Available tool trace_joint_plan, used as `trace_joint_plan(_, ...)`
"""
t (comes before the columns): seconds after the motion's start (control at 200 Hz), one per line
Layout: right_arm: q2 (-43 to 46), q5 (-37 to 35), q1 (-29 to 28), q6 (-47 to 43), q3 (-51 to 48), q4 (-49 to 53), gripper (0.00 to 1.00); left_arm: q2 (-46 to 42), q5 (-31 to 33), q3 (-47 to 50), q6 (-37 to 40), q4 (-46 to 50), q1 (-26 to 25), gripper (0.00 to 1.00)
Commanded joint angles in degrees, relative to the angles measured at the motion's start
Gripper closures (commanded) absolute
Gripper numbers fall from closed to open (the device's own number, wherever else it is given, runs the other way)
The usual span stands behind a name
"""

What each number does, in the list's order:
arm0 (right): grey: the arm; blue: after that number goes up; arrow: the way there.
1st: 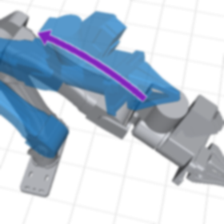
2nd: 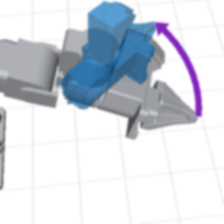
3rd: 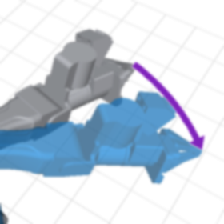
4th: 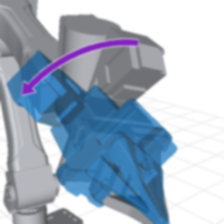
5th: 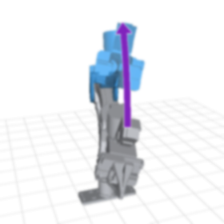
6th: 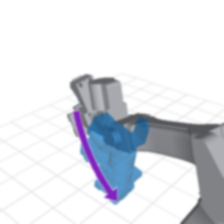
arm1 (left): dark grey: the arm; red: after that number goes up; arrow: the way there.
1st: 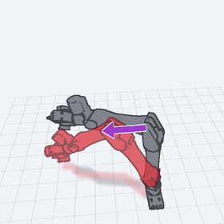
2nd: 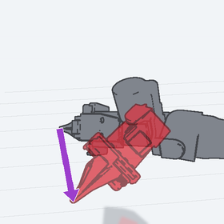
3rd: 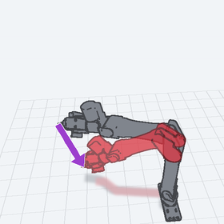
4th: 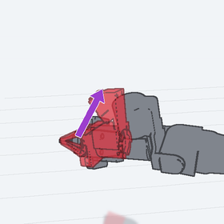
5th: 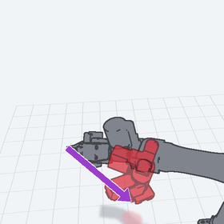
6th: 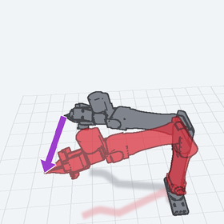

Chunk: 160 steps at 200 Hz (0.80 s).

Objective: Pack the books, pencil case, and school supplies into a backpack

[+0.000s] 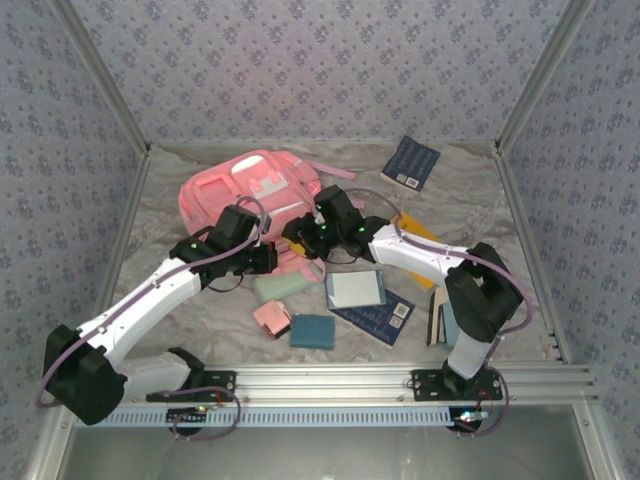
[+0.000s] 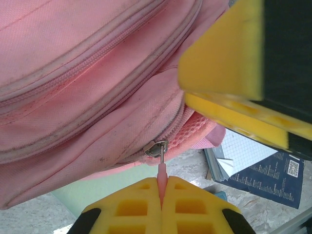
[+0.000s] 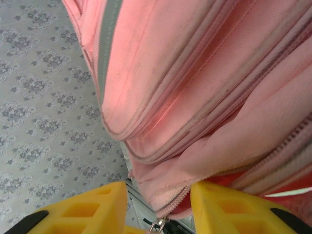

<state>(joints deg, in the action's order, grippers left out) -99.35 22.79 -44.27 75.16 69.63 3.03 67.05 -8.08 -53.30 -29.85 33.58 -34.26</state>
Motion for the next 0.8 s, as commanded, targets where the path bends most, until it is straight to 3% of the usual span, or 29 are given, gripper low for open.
trace_joint_plan(0.0, -2.15, -0.11, -0.68, 2.57, 1.82, -1.09, 0.61, -1.68, 0.68, -0.19, 1.28, -1.07, -0.28, 1.0)
trace_joint_plan(0.25, -4.02, -1.4, -1.95, 3.57, 1.8, -1.18, 0.61, -2.18, 1.48, -0.48, 1.59, -0.52, -0.28, 1.0)
trace_joint_plan(0.465, -2.51, -1.81, -2.31, 3.25, -0.19, 0.92, 0.45, -2.96, 2.89, -0.48, 2.4, 0.82, -0.19, 1.0)
trace_joint_plan(0.794, -1.33, -1.87, -1.93, 3.22, -5.59, -1.88, 0.45, -2.8, 2.81, -0.69, 2.78, 1.0, -0.06, 1.0)
